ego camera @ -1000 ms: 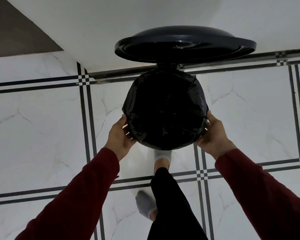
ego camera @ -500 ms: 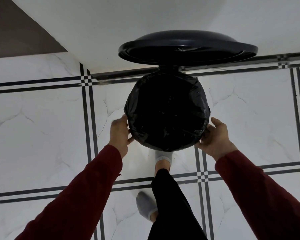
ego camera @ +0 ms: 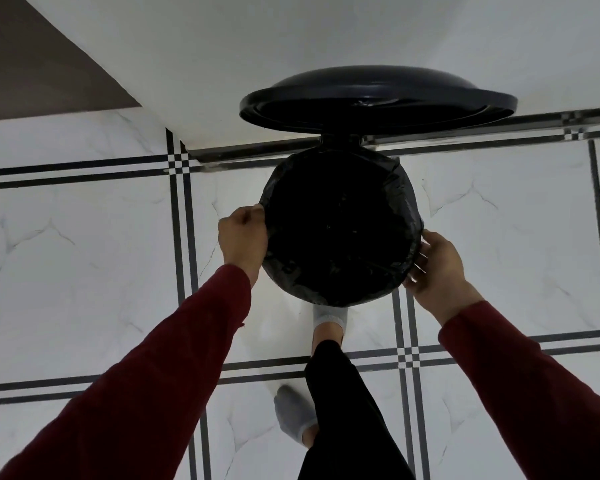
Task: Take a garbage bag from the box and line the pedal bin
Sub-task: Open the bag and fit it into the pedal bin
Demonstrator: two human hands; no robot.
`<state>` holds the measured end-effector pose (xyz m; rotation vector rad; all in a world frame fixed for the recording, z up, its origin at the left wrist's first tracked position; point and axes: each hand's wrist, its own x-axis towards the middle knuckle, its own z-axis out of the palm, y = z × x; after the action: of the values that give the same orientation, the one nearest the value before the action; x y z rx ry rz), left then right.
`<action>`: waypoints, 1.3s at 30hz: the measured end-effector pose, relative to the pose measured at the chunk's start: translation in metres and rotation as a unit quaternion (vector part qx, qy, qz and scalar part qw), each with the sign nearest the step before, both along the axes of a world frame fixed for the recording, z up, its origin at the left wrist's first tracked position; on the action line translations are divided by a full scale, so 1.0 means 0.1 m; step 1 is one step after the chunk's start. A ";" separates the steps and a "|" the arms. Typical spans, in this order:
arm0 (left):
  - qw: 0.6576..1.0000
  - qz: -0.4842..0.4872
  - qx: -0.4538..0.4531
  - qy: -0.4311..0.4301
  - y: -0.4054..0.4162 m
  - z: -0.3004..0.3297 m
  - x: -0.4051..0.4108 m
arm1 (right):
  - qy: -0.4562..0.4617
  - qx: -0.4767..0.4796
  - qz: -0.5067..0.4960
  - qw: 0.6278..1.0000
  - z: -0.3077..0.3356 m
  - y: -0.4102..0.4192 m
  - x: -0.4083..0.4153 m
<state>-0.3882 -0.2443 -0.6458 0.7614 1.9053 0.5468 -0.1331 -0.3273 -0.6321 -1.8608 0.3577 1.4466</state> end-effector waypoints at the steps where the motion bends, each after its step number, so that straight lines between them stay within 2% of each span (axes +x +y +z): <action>1: 1.000 0.004 -0.016 -0.019 0.03 -0.02 -0.01 | 0.011 -0.014 0.002 1.000 0.02 0.00 0.04; 4: 0.993 0.025 -0.079 -0.083 0.11 -0.02 -0.02 | 0.006 -0.064 0.052 0.997 0.10 0.02 0.15; 6: 0.987 0.040 -0.108 -0.108 0.15 0.02 -0.02 | -0.123 -0.099 0.161 0.974 0.13 0.04 0.20; 7: 0.986 0.046 -0.113 -0.116 0.17 0.02 -0.02 | -0.232 -0.103 0.216 0.943 0.14 0.05 0.21; 8: 0.986 0.045 -0.114 -0.117 0.19 0.03 -0.01 | -0.333 -0.088 0.252 0.904 0.14 0.07 0.22; 10: 0.988 0.026 -0.103 -0.111 0.20 0.06 -0.01 | -0.441 -0.019 0.296 0.847 0.12 0.14 0.24; 14: 0.991 0.024 -0.097 -0.091 0.15 0.10 0.01 | -0.505 0.138 0.353 0.776 0.11 0.25 0.10; 17: 0.994 0.052 -0.075 -0.068 0.03 0.10 0.07 | -0.485 0.229 0.431 0.726 0.07 0.24 -0.27; 19: 0.996 0.068 -0.055 -0.024 -0.08 0.08 0.11 | -0.427 0.227 0.529 0.697 -0.07 0.26 -0.54; 22: 0.998 0.044 -0.025 0.036 -0.19 0.10 0.19 | -0.361 0.130 0.683 0.621 -0.38 0.44 -0.84; 25: 0.999 0.031 0.001 0.044 -0.23 0.04 0.20 | -0.314 0.013 0.794 0.521 -0.72 0.72 -0.95; 28: 0.999 0.049 0.009 0.022 -0.23 -0.09 0.17 | -0.283 -0.045 0.836 0.467 -1.01 0.88 -1.00; 33: 0.997 0.069 0.033 -0.022 -0.23 -0.20 0.19 | -0.285 -0.108 0.837 0.454 -1.34 0.93 -1.03; 39: 0.994 0.096 0.040 -0.031 -0.25 -0.15 0.22 | -0.247 -0.107 0.853 0.448 -1.46 0.92 -1.01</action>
<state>-0.3663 -0.2691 -0.6607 0.6085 1.9194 0.7602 -0.2343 -0.2358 -0.7776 -2.5832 -2.4349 1.5530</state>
